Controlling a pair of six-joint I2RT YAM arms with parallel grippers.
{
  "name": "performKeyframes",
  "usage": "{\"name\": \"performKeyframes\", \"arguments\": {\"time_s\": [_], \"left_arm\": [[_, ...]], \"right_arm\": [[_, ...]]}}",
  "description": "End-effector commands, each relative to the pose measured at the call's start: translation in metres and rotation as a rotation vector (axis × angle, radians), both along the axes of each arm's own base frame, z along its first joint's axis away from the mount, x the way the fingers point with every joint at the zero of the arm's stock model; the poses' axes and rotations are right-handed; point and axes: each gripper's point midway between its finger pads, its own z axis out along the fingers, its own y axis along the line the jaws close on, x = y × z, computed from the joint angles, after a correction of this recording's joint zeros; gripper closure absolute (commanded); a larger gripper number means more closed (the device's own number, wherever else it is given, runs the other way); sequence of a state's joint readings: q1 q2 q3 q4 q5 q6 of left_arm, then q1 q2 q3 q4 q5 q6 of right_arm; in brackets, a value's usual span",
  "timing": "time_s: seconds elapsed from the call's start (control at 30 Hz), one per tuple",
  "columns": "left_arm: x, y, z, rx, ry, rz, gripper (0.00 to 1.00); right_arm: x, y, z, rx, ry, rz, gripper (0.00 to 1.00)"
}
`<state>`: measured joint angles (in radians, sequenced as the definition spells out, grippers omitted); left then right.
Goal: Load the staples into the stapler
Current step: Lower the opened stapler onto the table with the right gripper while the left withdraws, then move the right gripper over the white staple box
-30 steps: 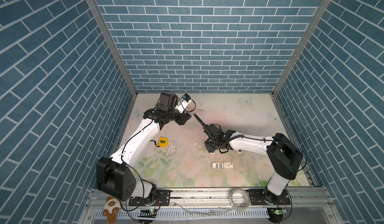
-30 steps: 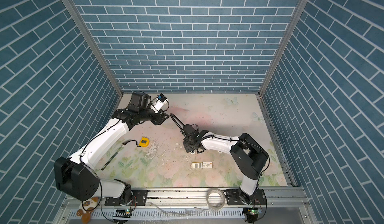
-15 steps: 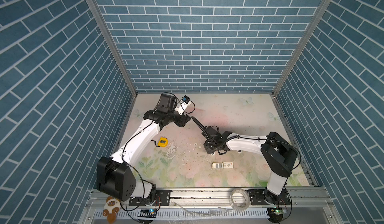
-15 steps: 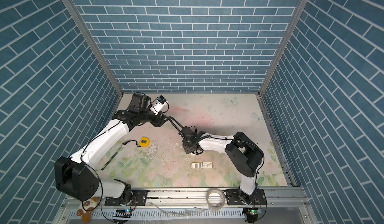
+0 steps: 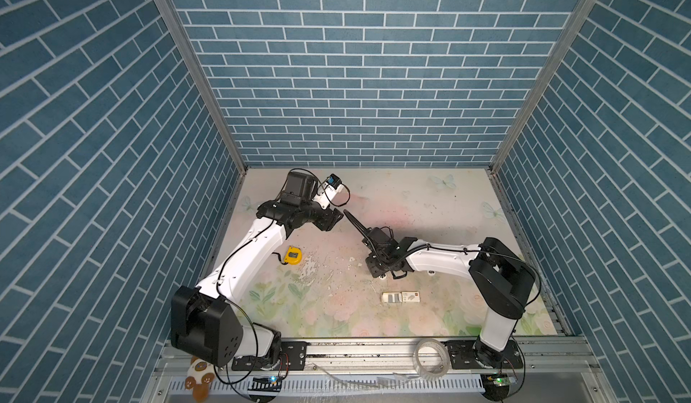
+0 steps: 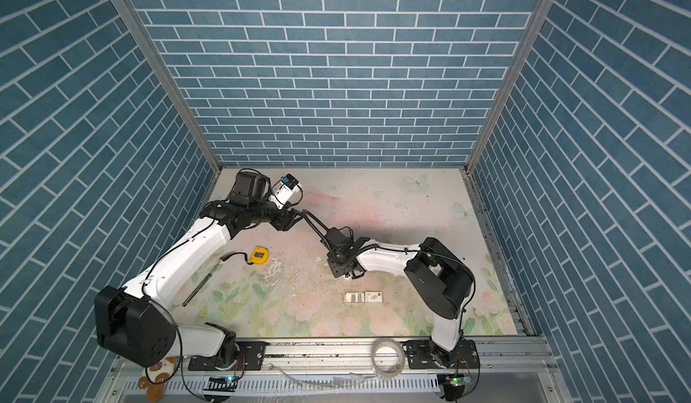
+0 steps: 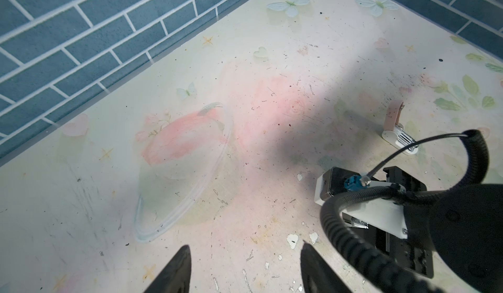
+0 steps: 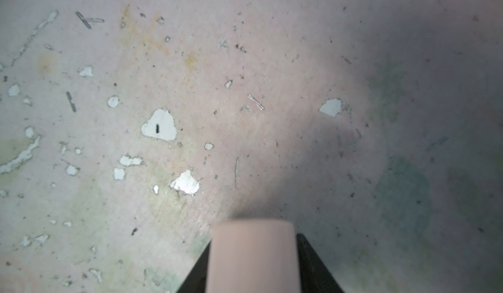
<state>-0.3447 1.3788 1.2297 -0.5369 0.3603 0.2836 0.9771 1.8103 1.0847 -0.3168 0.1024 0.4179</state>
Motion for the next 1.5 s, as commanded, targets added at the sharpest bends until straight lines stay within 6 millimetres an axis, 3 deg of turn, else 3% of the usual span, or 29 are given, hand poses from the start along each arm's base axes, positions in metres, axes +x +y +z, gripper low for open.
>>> {"name": "performKeyframes", "arguments": {"time_s": [0.0,0.17,0.3,0.43,0.57,0.77,1.03,1.47], "left_arm": [[-0.004,0.005,0.012,-0.014,-0.027,0.009,0.31],[-0.004,0.012,0.021,0.000,-0.047,0.022,0.28],[-0.005,0.015,0.025,0.010,-0.064,0.025,0.25],[-0.003,0.015,0.024,0.014,-0.068,0.028,0.24],[-0.001,0.012,0.021,0.004,-0.055,0.019,0.24],[0.000,0.006,0.018,-0.015,-0.044,0.000,0.24],[0.002,0.002,0.012,-0.017,-0.018,-0.019,0.24],[0.000,-0.001,0.004,-0.026,0.004,-0.025,0.24]], "right_arm": [[0.000,-0.004,0.009,-0.004,-0.031,-0.004,0.52],[-0.009,-0.012,0.032,0.028,-0.052,-0.020,0.51],[-0.021,-0.031,0.049,0.037,-0.066,-0.063,0.53],[-0.040,-0.054,0.060,0.076,-0.038,-0.147,0.63],[-0.063,-0.066,0.057,0.136,0.027,-0.219,0.68],[-0.086,-0.063,0.045,0.175,0.096,-0.261,0.73],[-0.097,-0.048,0.027,0.164,0.137,-0.281,0.74],[-0.101,-0.053,0.006,0.081,0.142,-0.330,0.75]]}}
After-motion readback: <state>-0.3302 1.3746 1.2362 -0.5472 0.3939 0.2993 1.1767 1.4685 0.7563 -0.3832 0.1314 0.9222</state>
